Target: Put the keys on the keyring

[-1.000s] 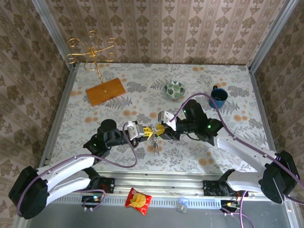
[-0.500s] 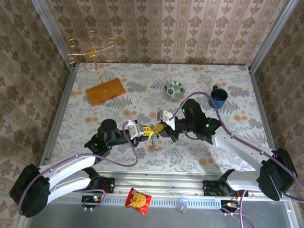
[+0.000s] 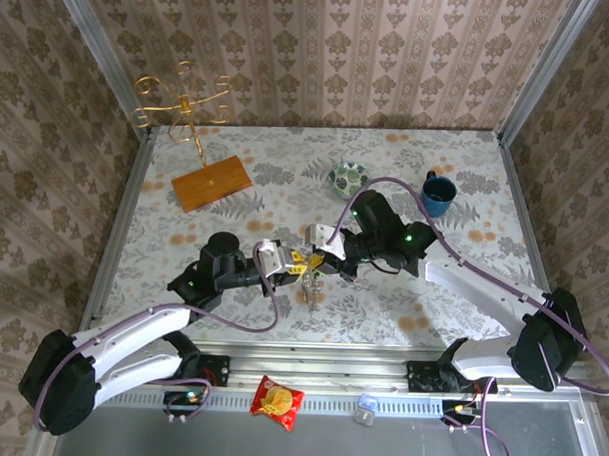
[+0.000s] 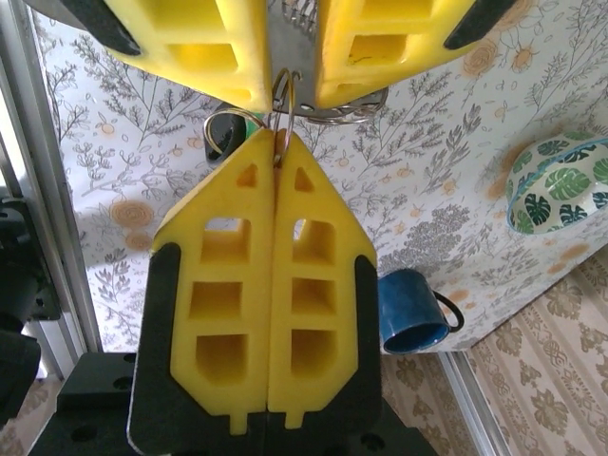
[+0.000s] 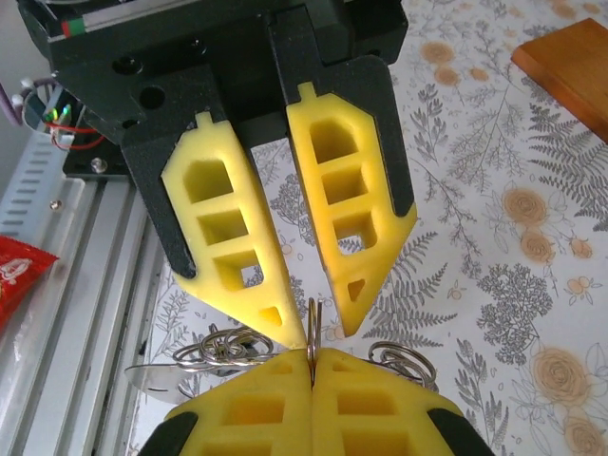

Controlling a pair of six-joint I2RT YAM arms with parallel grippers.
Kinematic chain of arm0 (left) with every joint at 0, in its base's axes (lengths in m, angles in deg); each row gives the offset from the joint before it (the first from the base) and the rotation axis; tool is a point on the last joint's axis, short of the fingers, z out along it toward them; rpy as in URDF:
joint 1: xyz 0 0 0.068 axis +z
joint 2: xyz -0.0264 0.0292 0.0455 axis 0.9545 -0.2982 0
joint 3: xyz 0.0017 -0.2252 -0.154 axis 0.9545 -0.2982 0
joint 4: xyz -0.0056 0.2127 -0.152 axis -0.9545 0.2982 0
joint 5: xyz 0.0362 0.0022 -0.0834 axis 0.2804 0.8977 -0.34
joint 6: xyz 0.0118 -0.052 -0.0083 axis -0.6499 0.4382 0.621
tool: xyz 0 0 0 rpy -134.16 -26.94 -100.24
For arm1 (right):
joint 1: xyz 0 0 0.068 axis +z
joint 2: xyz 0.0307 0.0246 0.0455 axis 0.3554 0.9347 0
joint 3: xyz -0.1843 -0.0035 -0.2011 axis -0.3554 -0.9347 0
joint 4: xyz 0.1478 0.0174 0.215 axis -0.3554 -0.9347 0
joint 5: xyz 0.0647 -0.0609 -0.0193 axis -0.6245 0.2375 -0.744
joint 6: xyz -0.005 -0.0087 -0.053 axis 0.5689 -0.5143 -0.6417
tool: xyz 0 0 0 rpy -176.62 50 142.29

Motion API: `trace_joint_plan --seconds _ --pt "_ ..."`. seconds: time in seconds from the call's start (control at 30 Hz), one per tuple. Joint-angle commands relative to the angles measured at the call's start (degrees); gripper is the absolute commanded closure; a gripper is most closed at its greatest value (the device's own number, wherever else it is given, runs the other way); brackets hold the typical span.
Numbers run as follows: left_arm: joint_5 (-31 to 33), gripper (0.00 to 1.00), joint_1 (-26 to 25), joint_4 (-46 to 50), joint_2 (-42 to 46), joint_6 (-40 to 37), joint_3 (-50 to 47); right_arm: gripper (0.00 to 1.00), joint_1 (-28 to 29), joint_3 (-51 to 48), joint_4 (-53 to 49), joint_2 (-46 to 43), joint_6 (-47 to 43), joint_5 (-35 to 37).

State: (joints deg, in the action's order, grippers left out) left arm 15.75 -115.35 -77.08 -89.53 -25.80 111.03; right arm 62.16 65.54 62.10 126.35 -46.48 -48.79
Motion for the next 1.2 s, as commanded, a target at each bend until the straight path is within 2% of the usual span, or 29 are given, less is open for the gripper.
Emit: trace_joint_plan --seconds 0.0,0.1,0.2,0.23,0.3,0.4,0.57,0.87,1.17 --pt "0.52 0.83 -0.13 3.02 -0.01 -2.51 2.47 1.00 1.66 3.26 -5.54 1.00 -4.22 2.51" --pt "-0.02 0.89 -0.12 3.51 -0.38 -2.77 2.88 1.00 2.47 4.08 -5.96 1.14 -4.98 2.96" --pt "-0.59 1.00 -0.11 3.65 -0.47 -3.00 3.06 1.00 2.44 3.29 -4.29 0.17 -4.15 1.65" --pt "-0.73 1.00 -0.15 3.46 -0.39 -2.83 3.00 1.00 2.32 2.66 -3.19 -0.25 -3.46 1.46" --pt "-0.91 1.00 -0.17 3.03 -0.13 -2.39 2.82 0.87 1.66 0.70 -0.32 -1.48 -1.25 0.63" --pt "-1.24 1.00 -0.19 0.16 0.47 -1.17 1.66 0.75 -0.19 -2.13 3.21 -2.87 3.14 -2.05" --pt "-1.19 1.00 -0.28 -4.17 0.52 0.96 -0.09 0.68 -0.90 -5.18 5.36 -4.11 6.88 -1.32" --pt "-0.96 1.00 -0.37 -7.10 0.41 2.34 -1.64 0.68 -0.98 -9.38 8.49 -6.15 9.40 3.53" --pt "-0.37 1.00 -0.37 -9.13 0.23 3.52 -2.07 0.68 -0.84 -8.81 8.41 -4.48 10.31 -0.07"
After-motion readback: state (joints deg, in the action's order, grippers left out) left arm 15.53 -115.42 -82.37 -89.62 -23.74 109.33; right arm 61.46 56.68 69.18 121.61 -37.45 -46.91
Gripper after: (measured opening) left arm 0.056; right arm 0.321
